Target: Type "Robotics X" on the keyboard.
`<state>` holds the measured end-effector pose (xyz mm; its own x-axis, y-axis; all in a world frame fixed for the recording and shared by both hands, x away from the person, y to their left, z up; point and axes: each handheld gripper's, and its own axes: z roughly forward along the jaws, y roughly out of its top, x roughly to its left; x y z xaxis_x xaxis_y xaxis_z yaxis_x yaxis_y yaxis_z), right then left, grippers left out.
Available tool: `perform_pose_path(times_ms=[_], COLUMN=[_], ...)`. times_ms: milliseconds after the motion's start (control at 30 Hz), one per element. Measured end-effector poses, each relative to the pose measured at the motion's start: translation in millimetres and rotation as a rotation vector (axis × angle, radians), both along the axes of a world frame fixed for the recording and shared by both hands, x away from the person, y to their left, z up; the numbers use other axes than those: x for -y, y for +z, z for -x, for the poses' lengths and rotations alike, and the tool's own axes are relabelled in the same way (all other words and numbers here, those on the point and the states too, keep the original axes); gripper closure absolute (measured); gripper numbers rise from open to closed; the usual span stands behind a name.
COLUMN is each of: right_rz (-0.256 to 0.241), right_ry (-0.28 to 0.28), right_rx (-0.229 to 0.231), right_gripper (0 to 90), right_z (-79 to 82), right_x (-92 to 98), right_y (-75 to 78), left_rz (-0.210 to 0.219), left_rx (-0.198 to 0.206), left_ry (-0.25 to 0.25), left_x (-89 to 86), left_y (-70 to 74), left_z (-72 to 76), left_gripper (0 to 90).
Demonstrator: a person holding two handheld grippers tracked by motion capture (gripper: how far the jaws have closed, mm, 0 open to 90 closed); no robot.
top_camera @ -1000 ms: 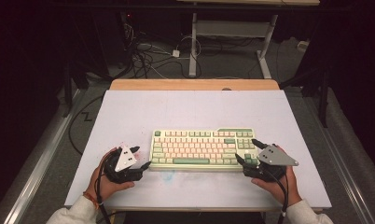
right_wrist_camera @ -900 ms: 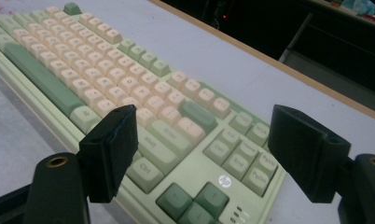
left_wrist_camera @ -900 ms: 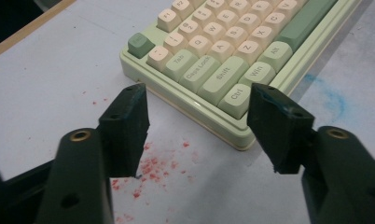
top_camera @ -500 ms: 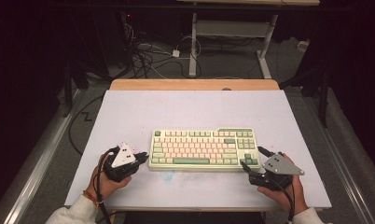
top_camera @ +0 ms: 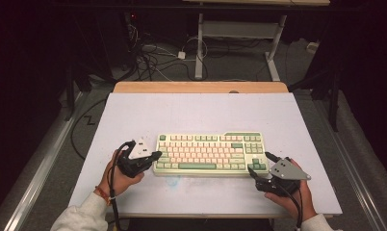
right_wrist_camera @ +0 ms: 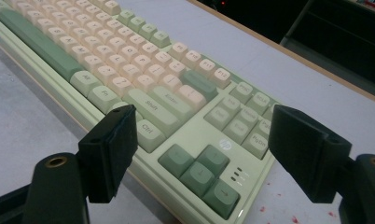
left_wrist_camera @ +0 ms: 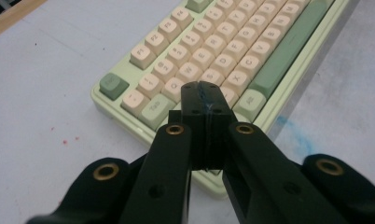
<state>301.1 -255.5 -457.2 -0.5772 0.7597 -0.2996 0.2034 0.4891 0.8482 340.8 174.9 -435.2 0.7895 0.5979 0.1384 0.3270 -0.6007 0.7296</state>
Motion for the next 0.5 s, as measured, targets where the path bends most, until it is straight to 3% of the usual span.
perform_pose_path(times_ms=[500], right_rz=[0.032], right_ry=[0.013], right_rx=[-0.01], right_gripper=[24.4], right_z=[-1.9], right_x=[-3.5], right_y=[-3.6], left_rz=[-0.07], left_rx=[-0.04], left_ry=[-0.086], left_x=[54.8], left_y=[3.3], left_z=[-31.4], left_gripper=[87.9])
